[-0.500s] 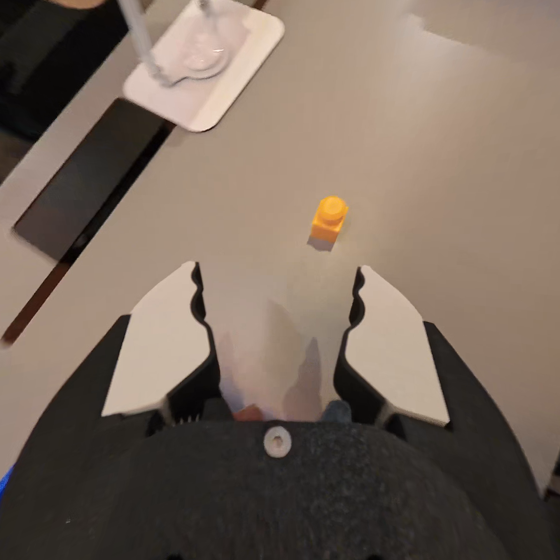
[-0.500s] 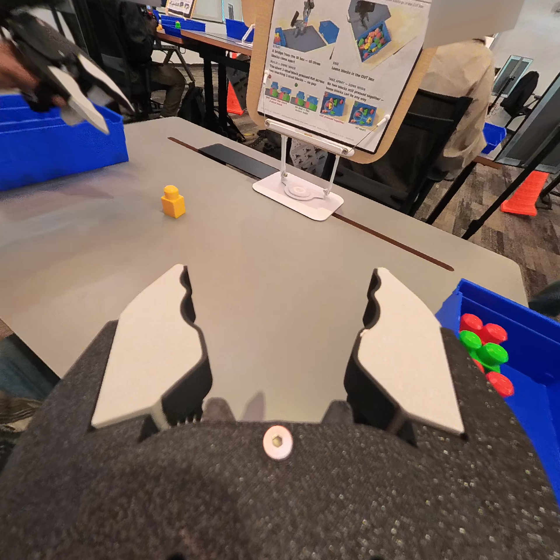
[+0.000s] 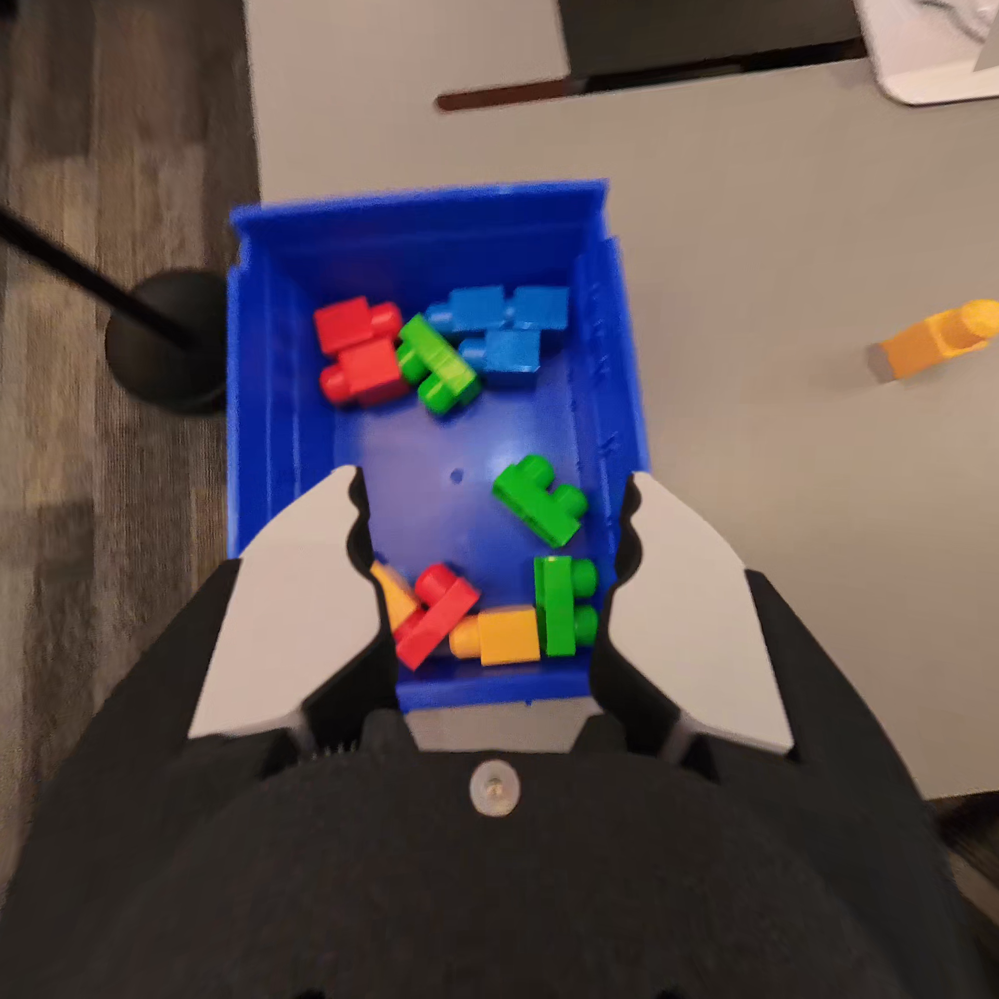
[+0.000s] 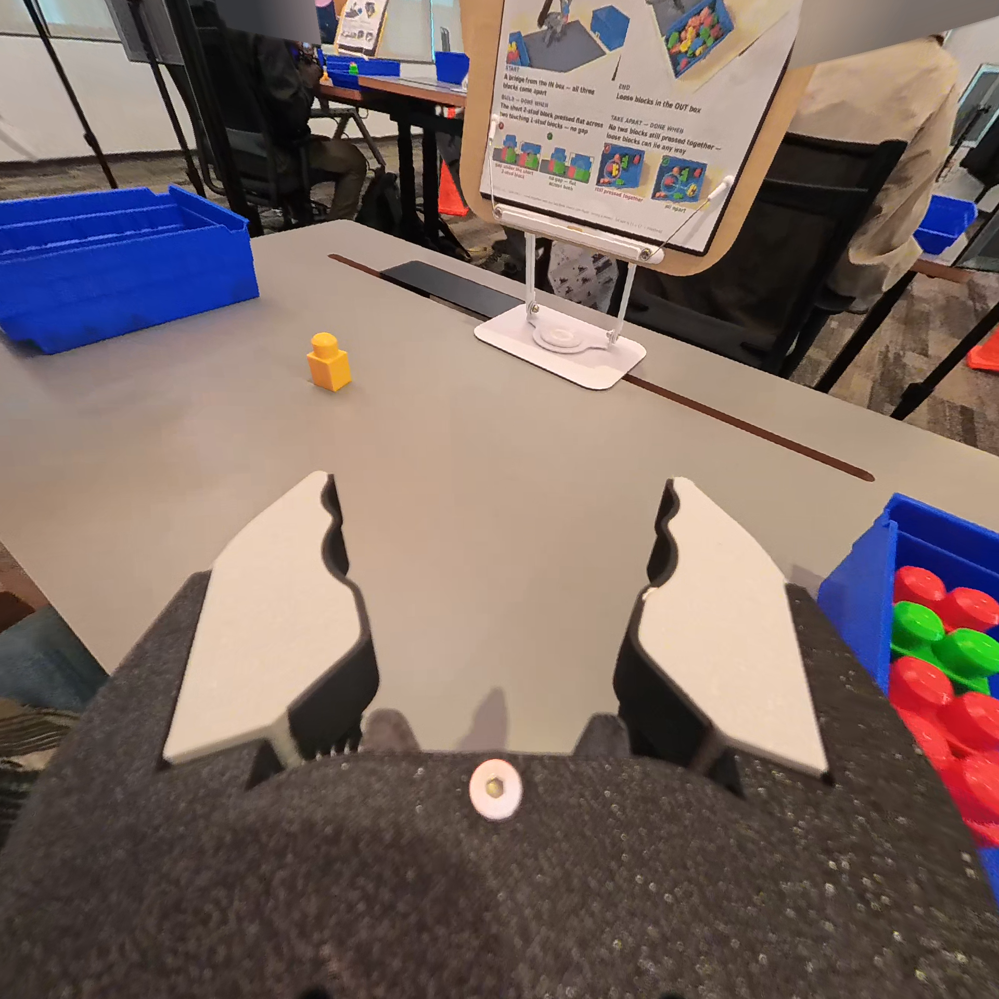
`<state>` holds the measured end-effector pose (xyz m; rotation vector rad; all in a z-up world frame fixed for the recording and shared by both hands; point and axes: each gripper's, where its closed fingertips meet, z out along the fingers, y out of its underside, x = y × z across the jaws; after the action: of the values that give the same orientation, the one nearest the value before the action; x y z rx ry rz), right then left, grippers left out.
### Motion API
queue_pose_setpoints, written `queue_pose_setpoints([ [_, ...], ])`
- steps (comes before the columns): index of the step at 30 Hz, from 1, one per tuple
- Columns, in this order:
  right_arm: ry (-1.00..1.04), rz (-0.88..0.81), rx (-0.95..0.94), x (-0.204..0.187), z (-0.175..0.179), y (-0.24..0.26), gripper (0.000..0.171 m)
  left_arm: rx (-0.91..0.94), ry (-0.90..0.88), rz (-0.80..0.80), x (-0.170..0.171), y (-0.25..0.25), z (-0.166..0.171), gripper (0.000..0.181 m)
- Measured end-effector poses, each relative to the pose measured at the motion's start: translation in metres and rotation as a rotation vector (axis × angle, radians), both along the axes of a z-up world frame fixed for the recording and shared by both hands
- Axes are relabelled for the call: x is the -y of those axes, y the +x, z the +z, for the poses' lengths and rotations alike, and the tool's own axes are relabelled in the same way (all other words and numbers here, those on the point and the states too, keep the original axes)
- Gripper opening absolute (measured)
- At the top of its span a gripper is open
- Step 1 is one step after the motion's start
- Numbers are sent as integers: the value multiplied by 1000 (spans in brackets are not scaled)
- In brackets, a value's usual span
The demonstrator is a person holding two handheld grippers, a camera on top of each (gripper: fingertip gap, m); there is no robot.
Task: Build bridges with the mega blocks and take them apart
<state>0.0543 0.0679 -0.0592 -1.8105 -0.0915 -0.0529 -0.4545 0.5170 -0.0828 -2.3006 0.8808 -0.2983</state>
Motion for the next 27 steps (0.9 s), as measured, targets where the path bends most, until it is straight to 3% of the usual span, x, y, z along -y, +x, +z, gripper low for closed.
queue_pose_setpoints([
  [7,6,19,-16,0,-4,8,110,-13,-220,242,9,-55,-42,62],
  [15,22,38,-54,3,-13,14,109,-200,-391,431,16,-82,-74,60],
  [22,39,55,-75,8,-17,18,109,15,-509,533,13,-66,-83,53],
  [27,48,58,-77,12,-17,20,109,21,-521,597,9,-71,-92,50],
])
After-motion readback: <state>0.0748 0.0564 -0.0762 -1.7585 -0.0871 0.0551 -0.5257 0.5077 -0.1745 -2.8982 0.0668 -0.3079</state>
